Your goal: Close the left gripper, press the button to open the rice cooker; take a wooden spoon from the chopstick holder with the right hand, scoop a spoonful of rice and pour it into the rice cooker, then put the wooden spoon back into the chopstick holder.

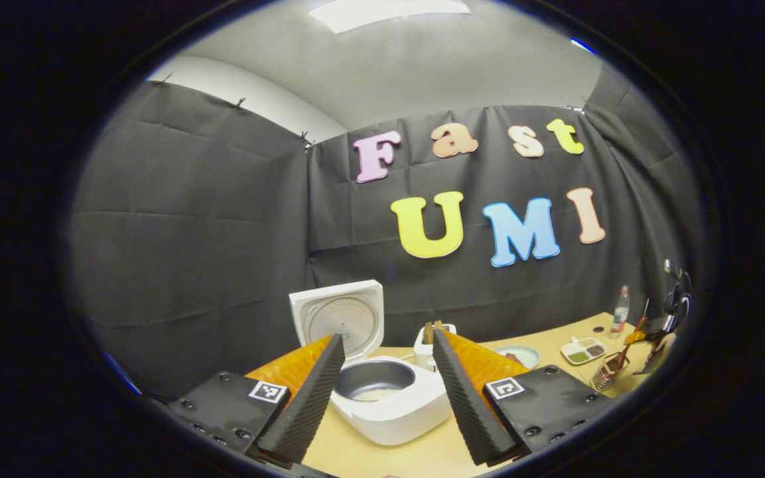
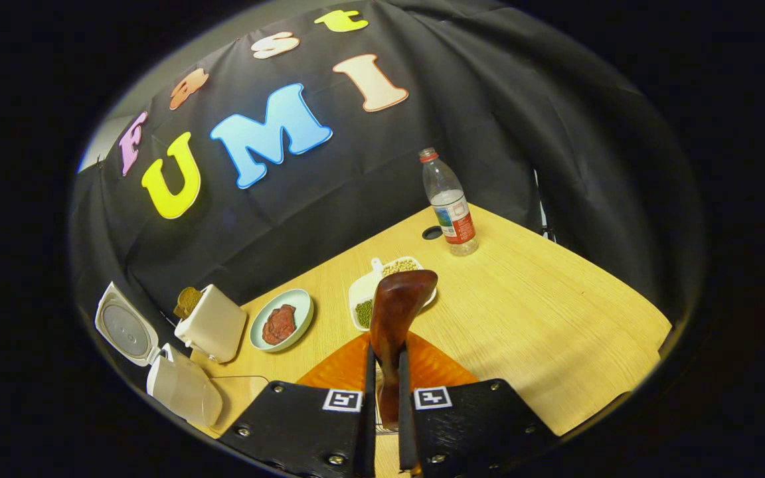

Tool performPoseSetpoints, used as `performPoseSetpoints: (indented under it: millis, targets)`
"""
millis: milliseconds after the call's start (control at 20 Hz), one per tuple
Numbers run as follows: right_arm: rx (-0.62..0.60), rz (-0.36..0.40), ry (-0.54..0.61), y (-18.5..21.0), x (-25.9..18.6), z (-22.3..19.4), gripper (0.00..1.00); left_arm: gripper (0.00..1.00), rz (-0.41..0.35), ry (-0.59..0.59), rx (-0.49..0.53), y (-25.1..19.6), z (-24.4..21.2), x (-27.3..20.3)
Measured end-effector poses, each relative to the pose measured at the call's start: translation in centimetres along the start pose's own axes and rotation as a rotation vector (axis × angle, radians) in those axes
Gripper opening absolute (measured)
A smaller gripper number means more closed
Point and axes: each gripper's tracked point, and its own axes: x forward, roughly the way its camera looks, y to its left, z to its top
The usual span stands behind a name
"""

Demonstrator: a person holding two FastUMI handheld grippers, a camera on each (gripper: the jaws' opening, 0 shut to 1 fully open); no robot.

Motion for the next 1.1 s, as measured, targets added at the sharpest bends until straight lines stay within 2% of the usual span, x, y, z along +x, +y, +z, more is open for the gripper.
performPoseSetpoints:
  millis: [100, 150, 200, 250, 300, 350, 400, 450, 550, 600, 650, 800, 850, 950, 1000, 1100]
  targets:
    - [-0.009, -0.002, -0.021, 0.0, -0.1, 0.8, 0.17, 0.89, -0.012, -0.002, 0.000, -0.4, -0.1, 0.3]
    - [-0.021, -0.021, -0.031, -0.6, -0.3, 1.0, 0.17, 0.93, -0.019, -0.003, -0.004, -0.7, -0.2, 0.6]
    - [-0.036, -0.048, -0.035, -1.5, -0.5, 1.1, 0.24, 0.89, -0.027, -0.002, -0.008, -1.0, -0.3, 0.8]
    - [-0.049, -0.061, -0.037, -2.1, -0.8, 1.4, 0.25, 0.97, -0.035, -0.001, -0.013, -1.3, -0.5, 1.1]
    - [-0.057, -0.071, -0.044, -2.6, -1.4, 1.7, 0.36, 0.93, -0.043, -0.002, -0.018, -1.5, -0.5, 1.3]
    - [-0.065, -0.084, -0.057, -3.2, -1.8, 2.2, 0.42, 0.94, -0.050, -0.004, -0.024, -1.8, -0.5, 1.6]
    - [-0.073, -0.100, -0.071, -3.8, -2.4, 2.6, 0.57, 0.89, -0.057, -0.006, -0.032, -1.9, -0.6, 1.9]
    - [-0.081, -0.119, -0.086, -4.4, -2.9, 3.0, 0.58, 0.93, -0.063, -0.007, -0.039, -2.1, -0.7, 2.2]
    - [-0.105, -0.154, -0.124, -5.3, -4.5, 4.1, 0.88, 0.89, -0.076, -0.007, -0.054, -2.4, -1.0, 3.0]
    - [-0.124, -0.167, -0.147, -5.6, -5.4, 4.9, 0.97, 0.93, -0.080, -0.006, -0.061, -2.5, -1.1, 3.4]
    - [-0.149, -0.176, -0.171, -5.5, -6.5, 5.7, 0.98, 0.89, -0.085, -0.002, -0.070, -2.5, -1.3, 3.9]
    - [-0.228, -0.167, -0.253, -4.3, -10.3, 7.8, 0.98, 0.89, -0.092, 0.011, -0.092, -2.3, -1.8, 5.6]
    - [-0.253, -0.160, -0.280, -3.5, -11.5, 8.7, 0.98, 0.93, -0.094, 0.014, -0.095, -2.2, -1.9, 6.2]
    - [-0.301, -0.145, -0.330, -1.8, -13.8, 10.2, 0.98, 0.93, -0.084, 0.018, -0.090, -1.4, -2.0, 7.5]
    - [-0.318, -0.132, -0.354, -0.6, -14.9, 10.9, 0.98, 0.89, -0.077, 0.019, -0.087, -0.9, -2.1, 8.3]
    - [-0.330, -0.101, -0.391, 1.4, -16.9, 11.9, 0.98, 0.93, -0.066, 0.022, -0.085, 0.1, -2.1, 9.9]
